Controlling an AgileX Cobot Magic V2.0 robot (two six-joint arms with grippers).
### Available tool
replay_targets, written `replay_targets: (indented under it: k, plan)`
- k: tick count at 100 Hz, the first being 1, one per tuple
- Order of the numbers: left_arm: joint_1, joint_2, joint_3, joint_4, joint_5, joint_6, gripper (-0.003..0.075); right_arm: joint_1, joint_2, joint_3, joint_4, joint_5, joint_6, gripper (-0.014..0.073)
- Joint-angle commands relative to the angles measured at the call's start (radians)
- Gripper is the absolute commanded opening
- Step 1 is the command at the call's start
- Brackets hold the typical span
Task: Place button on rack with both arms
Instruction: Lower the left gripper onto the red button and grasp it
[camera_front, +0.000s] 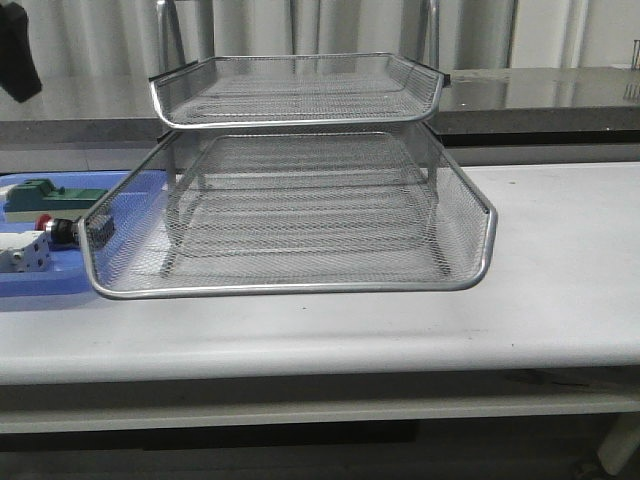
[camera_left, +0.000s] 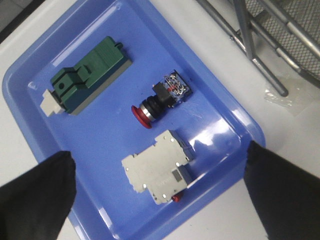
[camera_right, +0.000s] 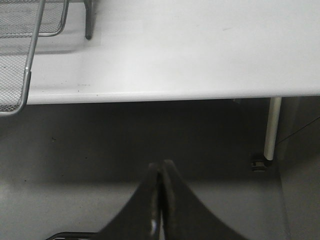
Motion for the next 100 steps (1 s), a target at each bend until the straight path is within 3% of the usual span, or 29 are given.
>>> replay_targets:
  k: [1,24,52,100]
  plan:
    - [0.001,0.048,-0.127,-0.007,0.027,0.081,0.0648,-0.003,0.003,-0.033,-0.017,-0.058,-0.002,-0.0071]
    - [0.001,0.23,-0.296,0.018,0.088,0.222,0.0648,-0.003,0.003,-0.033,-0.017,-0.058,-0.002,-0.0071]
    - [0.001,0.356,-0.329,0.018,0.076,0.309,0.0648,-0.003,0.003,-0.033,-0.017,-0.058,-0.002,-0.0071]
    - [0.001,0.488,-0.419,0.029,0.027,0.325,0.0648,-0.003,0.003,-0.033,-0.017,-0.058,-0.002,-0.0071]
